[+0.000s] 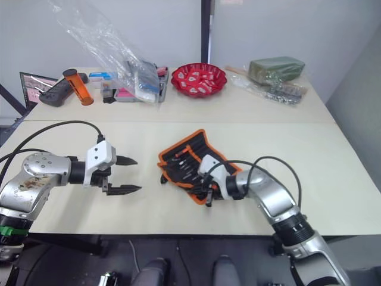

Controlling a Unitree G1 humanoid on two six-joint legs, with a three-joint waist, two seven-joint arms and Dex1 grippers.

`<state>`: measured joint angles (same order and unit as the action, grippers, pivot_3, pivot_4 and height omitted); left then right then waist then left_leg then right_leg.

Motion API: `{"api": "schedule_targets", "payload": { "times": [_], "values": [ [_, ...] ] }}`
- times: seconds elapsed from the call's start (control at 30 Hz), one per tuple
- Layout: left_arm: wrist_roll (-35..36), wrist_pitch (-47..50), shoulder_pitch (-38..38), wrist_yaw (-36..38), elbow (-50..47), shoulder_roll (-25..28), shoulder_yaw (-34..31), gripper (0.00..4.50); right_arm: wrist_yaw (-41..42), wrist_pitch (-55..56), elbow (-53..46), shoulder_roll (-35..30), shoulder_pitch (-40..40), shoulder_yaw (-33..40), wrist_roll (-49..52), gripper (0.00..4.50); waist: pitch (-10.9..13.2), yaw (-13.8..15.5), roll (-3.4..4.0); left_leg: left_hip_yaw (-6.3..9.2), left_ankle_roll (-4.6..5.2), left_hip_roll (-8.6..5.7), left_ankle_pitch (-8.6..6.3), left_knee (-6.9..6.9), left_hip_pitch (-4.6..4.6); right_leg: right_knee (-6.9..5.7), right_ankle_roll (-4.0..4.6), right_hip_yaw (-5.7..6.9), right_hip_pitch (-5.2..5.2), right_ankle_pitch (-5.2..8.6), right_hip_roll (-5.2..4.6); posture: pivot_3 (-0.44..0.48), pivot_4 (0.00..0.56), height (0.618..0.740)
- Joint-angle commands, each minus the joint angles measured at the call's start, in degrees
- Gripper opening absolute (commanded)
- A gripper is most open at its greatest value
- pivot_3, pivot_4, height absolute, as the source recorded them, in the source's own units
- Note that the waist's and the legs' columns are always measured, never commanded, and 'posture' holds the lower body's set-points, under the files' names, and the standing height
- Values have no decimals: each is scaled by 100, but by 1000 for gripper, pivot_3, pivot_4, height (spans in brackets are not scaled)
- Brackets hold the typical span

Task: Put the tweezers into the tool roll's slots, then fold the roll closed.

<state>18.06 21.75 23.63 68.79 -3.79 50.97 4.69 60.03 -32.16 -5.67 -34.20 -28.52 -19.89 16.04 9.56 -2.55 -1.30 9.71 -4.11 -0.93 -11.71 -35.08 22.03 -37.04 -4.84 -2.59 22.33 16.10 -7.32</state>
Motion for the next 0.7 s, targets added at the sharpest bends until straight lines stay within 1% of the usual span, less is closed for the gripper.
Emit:
{"api": "schedule_targets", "payload": {
  "times": [0.03,0.17,0.27,0.43,0.5,0.6,0.7],
  "values": [
    [223,225,68,91,-186,-102,-49,4500,174,653,160,-368,-27,156,-350,17,0,-2,0,0,0,0,0,0,0,0,-2,0,0,1,0,0,150,740],
    [332,370,114,218,-265,-170,-27,4500,464,1027,161,-747,139,233,-432,17,1,-7,-1,-1,0,0,0,0,0,-1,-3,0,0,2,0,0,150,740],
    [454,487,230,376,-309,-224,52,4500,645,1090,76,-969,235,308,-387,17,1,-4,-1,-1,0,0,0,-1,1,0,-2,0,0,1,0,0,150,740],
    [386,404,471,530,-264,-432,270,4500,613,998,-110,-954,324,408,-328,17,1,1,-2,-1,0,0,0,-6,2,0,-3,0,-3,1,0,0,150,740],
    [183,90,615,625,-194,-558,500,4500,516,890,-193,-879,372,480,-267,17,1,4,-2,-1,0,0,0,-6,2,0,-2,0,-3,1,0,0,150,740],
    [-431,-830,889,821,80,-687,976,4500,404,747,-290,-794,435,587,-189,17,1,6,-2,-1,0,0,0,-9,3,0,3,0,-4,-1,0,0,150,740],
    [-763,-1345,1337,1001,657,-954,1315,4500,352,471,-378,-711,471,707,-43,17,1,7,-2,-1,0,0,0,-12,4,0,7,1,-4,-4,0,0,150,740]
  ]
}}
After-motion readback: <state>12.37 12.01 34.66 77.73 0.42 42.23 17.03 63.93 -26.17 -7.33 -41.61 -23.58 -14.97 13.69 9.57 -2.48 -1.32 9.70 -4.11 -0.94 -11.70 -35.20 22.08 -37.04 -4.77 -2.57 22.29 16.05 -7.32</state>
